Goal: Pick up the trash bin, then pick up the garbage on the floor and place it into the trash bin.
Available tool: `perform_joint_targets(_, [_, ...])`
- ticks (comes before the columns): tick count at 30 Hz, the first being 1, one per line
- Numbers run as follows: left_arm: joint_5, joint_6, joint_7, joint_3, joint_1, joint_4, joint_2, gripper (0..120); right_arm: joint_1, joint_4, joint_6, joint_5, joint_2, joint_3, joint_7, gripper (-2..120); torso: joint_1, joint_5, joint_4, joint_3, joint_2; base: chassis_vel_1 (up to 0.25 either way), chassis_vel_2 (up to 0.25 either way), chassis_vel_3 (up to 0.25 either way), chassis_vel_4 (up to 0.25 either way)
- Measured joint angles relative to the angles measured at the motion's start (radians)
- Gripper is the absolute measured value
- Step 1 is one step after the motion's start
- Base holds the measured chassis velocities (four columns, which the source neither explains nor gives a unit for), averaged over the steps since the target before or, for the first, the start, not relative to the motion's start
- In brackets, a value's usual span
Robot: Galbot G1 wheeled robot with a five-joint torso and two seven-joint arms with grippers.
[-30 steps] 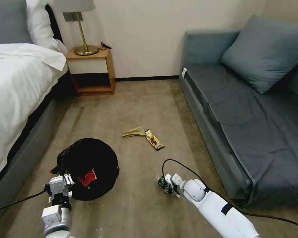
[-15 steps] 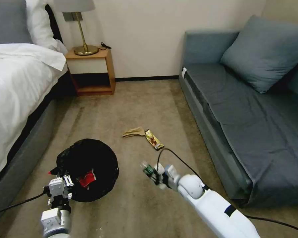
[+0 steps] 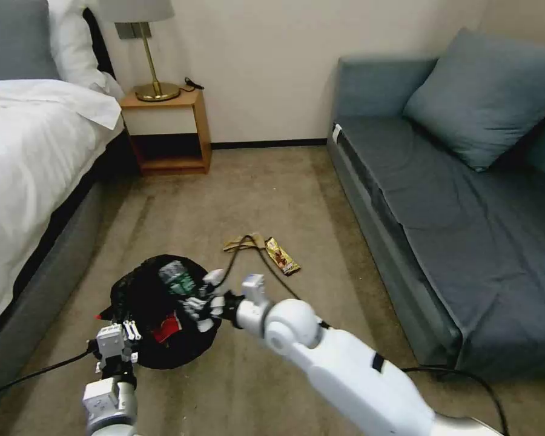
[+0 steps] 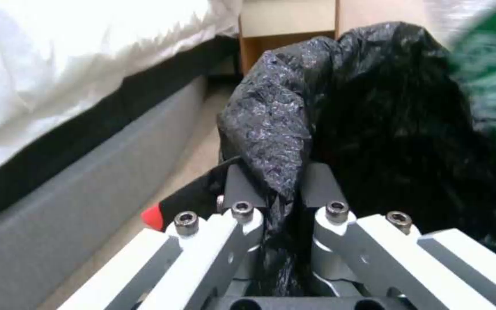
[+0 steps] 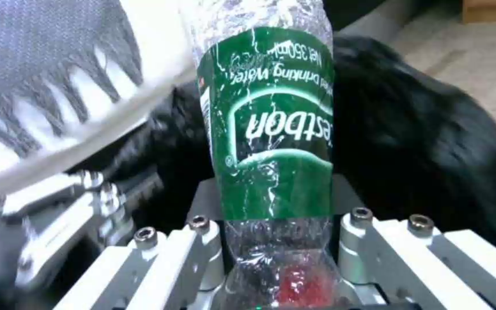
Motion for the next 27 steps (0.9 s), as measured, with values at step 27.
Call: perform_joint_targets(27, [-0.006, 0.006, 0.008, 0.011, 0.000, -0.025, -0.035, 7, 0.003, -0.134, 0.074, -0.093, 0.063, -0.042, 0.040, 66, 0.000, 0.0003, -0.0002, 0.000, 0.000, 0.000, 0.000, 0.000, 0.000])
